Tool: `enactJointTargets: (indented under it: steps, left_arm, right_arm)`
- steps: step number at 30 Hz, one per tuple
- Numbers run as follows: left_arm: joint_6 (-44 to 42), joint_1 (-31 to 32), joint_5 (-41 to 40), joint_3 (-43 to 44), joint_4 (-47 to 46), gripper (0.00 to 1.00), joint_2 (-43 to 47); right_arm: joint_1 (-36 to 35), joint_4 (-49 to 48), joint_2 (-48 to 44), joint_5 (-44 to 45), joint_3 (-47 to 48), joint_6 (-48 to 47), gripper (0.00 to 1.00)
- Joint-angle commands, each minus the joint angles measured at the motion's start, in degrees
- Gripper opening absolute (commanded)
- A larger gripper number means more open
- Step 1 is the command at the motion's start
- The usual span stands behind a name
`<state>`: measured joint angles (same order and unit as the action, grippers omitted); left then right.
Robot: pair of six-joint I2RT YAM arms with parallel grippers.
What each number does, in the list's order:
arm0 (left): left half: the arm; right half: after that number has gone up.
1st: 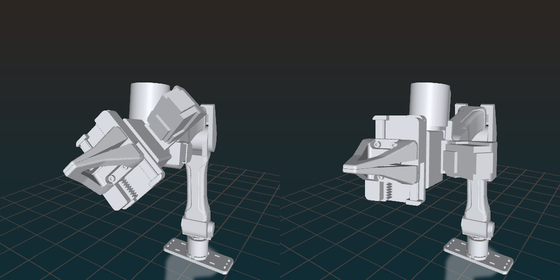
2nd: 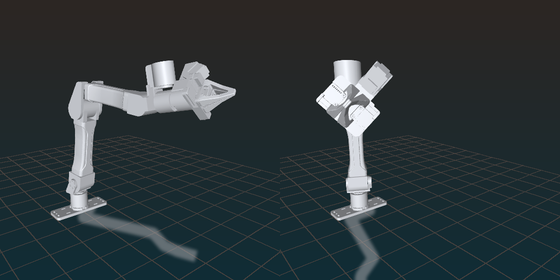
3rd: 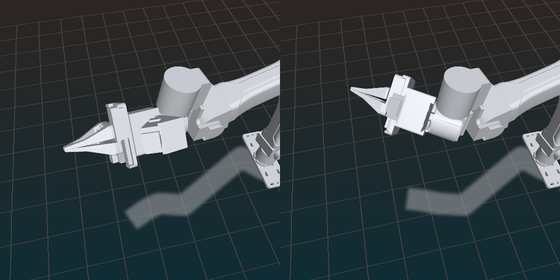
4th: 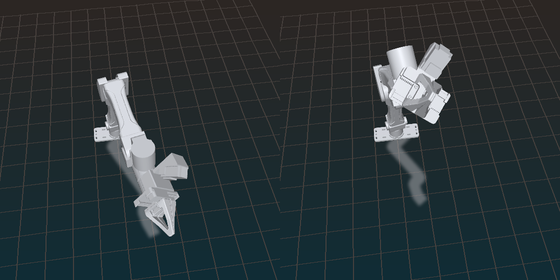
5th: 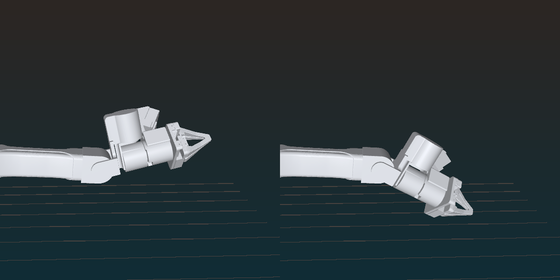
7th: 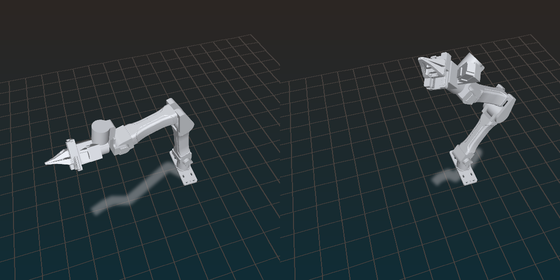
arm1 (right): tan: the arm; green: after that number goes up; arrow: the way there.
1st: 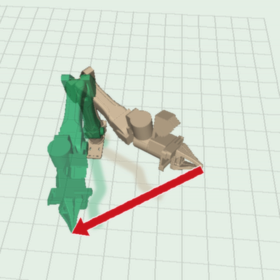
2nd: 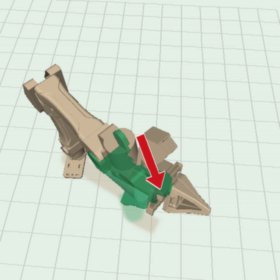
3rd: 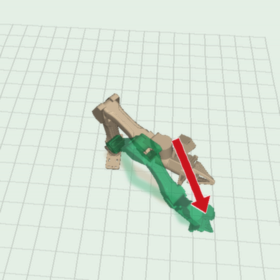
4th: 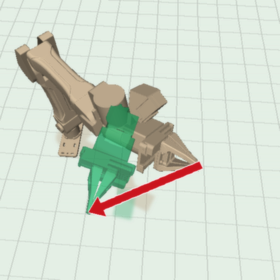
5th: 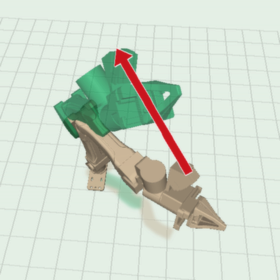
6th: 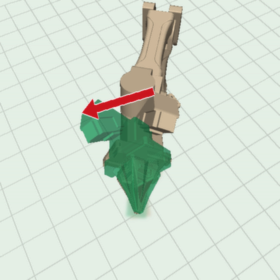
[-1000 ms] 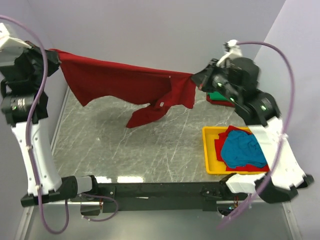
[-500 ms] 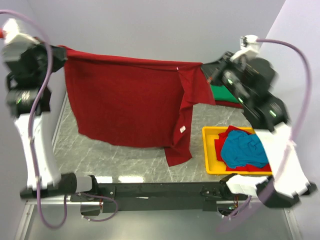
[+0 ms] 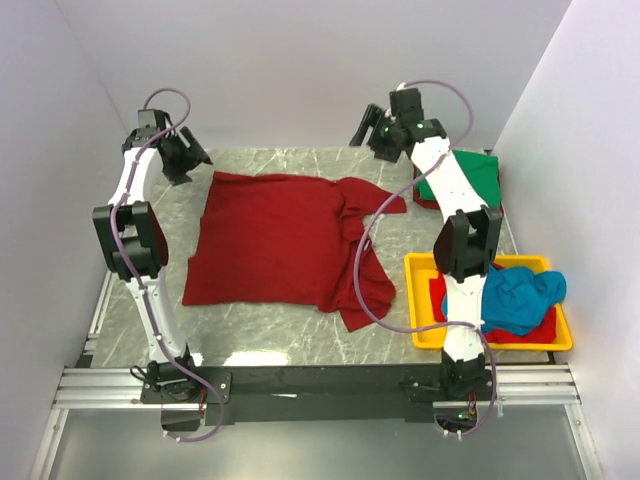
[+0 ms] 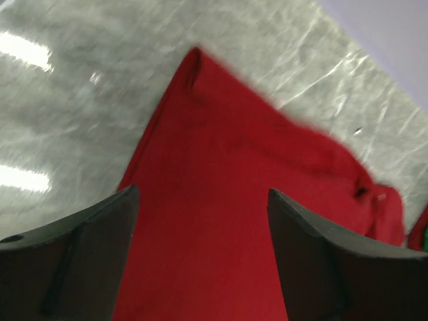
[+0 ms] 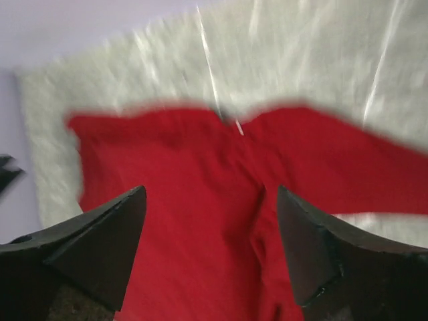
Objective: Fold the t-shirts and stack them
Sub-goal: Flatten the tshirt out
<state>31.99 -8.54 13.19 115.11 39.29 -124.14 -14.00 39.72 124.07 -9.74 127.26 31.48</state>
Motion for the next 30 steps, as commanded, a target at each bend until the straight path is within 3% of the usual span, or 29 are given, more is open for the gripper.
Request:
enactJointTargets:
  steps: [1, 5, 11, 17, 30]
  left_arm:
    - [-3.2, 0.3, -2.3, -3.2, -2.0, 0.83, 12.1]
    - [-3.6, -0.1, -7.7, -19.7, -0.5, 0.82, 23.0]
    - [0.1, -1.0, -11.3, -44.5, 1.0, 0.8, 37.1]
    - [2.0, -3.3, -10.2, -52.8, 0.6, 0.76, 39.2]
    - [0.9, -3.5, -7.2, -55.6, -6.1, 0.7, 32.2]
  right_arm:
    - [-2.6, 3.1, -6.1, -3.3, -1.8, -3.3, 0.85]
    - [-5.3, -2.4, -16.7, -1.6, -25.2, -1.8, 0.85]
    - [-9.0, -2.5, -29.0, 2.8, -45.5, 0.9, 0.83]
    - [-13.9, -1.6, -32.3, 6.1, -54.1, 2.1, 0.83]
    - [-13.9, -5.3, -27.8, 7.2, -61.6, 2.5, 0.82]
